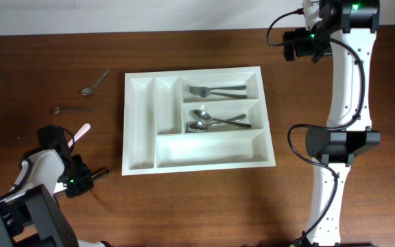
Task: Pack container
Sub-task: 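Lift the tongs and carry them over the tray's bottom compartment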
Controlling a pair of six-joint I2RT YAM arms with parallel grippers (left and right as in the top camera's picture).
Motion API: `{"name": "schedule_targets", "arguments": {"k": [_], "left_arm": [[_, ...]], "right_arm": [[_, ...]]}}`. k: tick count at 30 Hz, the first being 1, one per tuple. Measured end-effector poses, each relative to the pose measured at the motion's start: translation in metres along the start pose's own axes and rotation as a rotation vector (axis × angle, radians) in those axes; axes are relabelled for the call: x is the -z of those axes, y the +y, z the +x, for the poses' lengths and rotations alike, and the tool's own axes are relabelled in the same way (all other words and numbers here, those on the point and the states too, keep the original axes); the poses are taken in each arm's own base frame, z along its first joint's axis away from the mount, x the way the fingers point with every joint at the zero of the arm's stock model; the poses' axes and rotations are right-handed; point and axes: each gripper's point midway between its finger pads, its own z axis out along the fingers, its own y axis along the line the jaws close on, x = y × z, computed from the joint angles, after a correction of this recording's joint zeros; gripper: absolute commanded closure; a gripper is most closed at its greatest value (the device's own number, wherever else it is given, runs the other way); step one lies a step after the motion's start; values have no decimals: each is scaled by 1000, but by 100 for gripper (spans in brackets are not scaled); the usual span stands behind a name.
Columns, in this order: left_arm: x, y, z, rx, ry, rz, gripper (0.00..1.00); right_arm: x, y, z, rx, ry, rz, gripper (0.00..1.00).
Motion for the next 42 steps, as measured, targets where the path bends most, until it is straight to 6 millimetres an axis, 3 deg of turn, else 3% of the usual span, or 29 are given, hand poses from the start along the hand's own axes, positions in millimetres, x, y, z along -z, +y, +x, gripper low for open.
{"name": "schedule_targets", "arguments": {"k": [4,8,16,23,29,32,35,42], "left_arm": [[2,-3,-7,-43,-37,9,98],[16,-23,-14,-120,-72,62,98],[86,-70,-20,-267,-124,298,98],[132,-73,-16,-385,-139,445,98],[149,-72,-1,-538,-108,516,98],[153,-74,22,-631,-67,549,98],[162,-80,59,-743,-28,619,98],[206,-81,180,-1122,17,908,98]], "right_arm": [[0,0,0,0,0,0,1],[0,0,0,1,0,0,1],[0,0,0,0,0,0,1],[0,0,0,0,0,0,1],[0,0,0,0,0,0,1],[0,0,0,0,0,0,1],[0,0,0,0,0,0,1],[0,0,0,0,0,0,1]]}}
